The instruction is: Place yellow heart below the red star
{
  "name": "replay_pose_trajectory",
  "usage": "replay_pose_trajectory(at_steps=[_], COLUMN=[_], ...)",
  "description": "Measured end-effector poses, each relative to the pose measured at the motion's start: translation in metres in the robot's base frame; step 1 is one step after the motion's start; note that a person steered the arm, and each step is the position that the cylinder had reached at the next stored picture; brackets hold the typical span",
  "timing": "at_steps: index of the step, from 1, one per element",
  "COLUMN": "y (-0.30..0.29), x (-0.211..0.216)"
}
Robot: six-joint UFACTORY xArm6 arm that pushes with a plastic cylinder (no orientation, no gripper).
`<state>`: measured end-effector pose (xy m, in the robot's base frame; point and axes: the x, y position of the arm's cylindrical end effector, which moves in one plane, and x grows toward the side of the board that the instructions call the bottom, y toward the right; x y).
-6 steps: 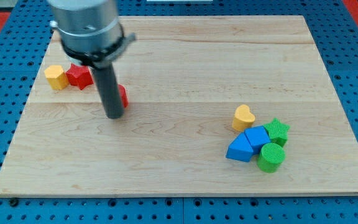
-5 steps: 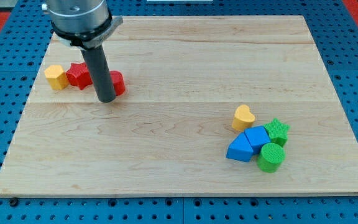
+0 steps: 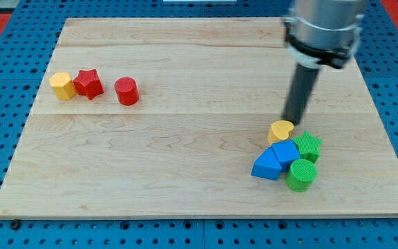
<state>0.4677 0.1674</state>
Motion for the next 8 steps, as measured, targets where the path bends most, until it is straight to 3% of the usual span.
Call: replay_pose_trajectory(at_steps=[1, 2, 3, 4, 5, 6, 8], y=[0.013, -0.036, -0.149, -0.134, -0.069, -0.045, -0.182], x=[0.021, 0.011, -0.033, -0.017, -0.013, -0.004, 0.012])
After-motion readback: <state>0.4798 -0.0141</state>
